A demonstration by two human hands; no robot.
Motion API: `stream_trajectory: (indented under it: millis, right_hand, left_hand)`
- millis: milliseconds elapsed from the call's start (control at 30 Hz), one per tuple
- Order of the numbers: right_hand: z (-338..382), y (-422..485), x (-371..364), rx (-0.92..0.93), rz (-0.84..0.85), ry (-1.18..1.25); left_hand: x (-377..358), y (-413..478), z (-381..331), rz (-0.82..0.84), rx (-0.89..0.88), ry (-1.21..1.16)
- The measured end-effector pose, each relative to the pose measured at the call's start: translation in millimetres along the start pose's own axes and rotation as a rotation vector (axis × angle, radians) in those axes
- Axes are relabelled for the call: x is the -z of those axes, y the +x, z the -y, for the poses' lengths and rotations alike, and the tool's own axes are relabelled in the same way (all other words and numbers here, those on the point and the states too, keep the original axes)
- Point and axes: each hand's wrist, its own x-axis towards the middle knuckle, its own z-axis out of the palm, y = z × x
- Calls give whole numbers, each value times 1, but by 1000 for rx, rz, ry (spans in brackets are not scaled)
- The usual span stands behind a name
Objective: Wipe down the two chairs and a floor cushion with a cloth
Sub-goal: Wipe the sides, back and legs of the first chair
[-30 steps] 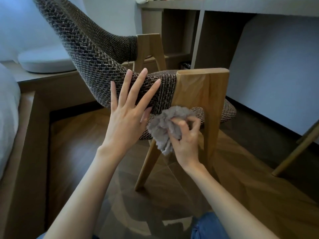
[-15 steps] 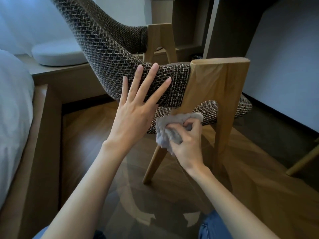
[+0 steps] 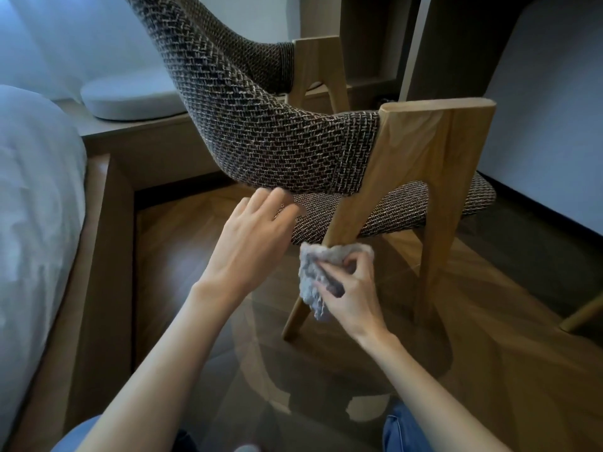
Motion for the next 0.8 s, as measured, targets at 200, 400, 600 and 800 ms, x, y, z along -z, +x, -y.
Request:
stream_trajectory:
  millis: [200,400,600,800]
  right_hand:
    - [13,27,45,54,-236,240]
    - [24,27,37,-207,-382,613]
    - [0,16,4,-356,-407,542]
    - [-32,-10,-31,-456,-239,398]
  left_hand:
    - [-16,-3,-14,220,354,-525]
    - [-48,5,-45,109,560,-742]
    - [-76,-17,-49,63,631,-725]
    - [-119,-56,-51,216,724,-632]
